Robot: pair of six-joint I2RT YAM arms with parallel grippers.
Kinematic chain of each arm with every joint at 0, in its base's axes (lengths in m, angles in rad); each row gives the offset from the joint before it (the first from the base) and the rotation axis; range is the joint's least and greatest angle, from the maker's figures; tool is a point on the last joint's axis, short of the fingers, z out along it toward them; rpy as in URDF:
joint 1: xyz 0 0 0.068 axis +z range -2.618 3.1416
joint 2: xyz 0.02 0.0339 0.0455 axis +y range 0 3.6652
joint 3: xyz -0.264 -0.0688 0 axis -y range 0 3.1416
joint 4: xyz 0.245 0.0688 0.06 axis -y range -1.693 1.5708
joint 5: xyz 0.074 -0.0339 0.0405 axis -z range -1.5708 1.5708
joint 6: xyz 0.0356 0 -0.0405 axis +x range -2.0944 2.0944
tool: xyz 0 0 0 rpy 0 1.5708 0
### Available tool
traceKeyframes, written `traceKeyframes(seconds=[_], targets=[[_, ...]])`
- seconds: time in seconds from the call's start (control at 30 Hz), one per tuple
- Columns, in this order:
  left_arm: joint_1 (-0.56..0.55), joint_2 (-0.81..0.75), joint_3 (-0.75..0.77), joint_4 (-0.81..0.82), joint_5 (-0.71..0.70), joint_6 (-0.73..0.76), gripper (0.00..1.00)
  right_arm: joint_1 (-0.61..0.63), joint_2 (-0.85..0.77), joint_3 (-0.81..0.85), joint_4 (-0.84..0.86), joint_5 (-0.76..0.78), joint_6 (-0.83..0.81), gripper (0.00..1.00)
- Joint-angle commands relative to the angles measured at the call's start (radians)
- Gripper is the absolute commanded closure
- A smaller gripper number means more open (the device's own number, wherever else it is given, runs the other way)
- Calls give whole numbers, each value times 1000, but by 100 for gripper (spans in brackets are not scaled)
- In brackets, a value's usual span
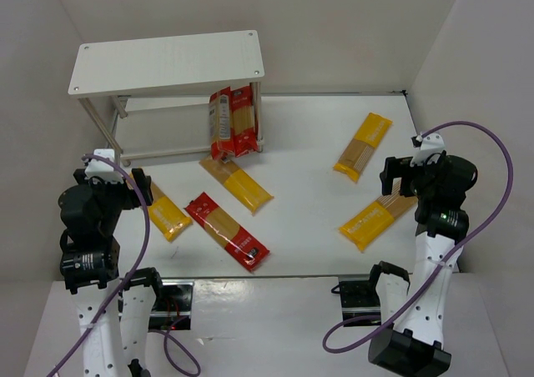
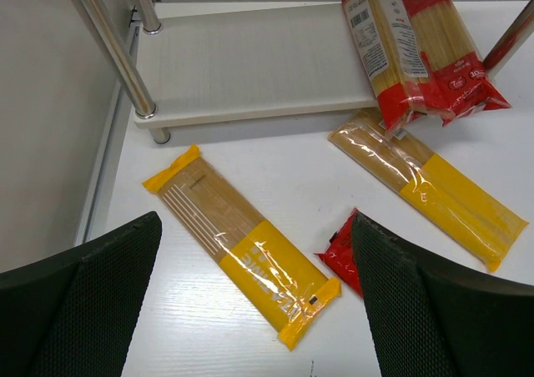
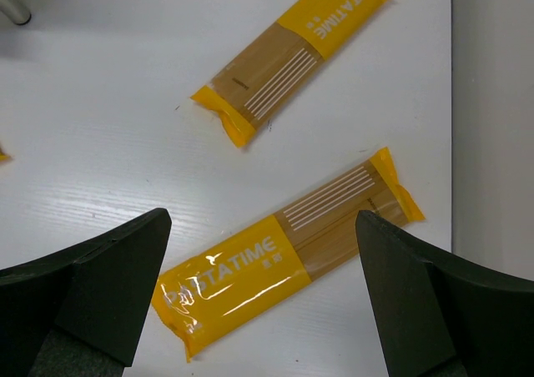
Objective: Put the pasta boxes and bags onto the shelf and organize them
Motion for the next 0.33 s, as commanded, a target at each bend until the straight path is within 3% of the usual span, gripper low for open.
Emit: traceKeyframes(seconds=[0.0,0.3], targets=[[7,2,5,23,12,17,0,-7,-11,11,-3,-16,-8,0],[7,2,5,23,12,17,0,-7,-20,11,-3,-16,-8,0]])
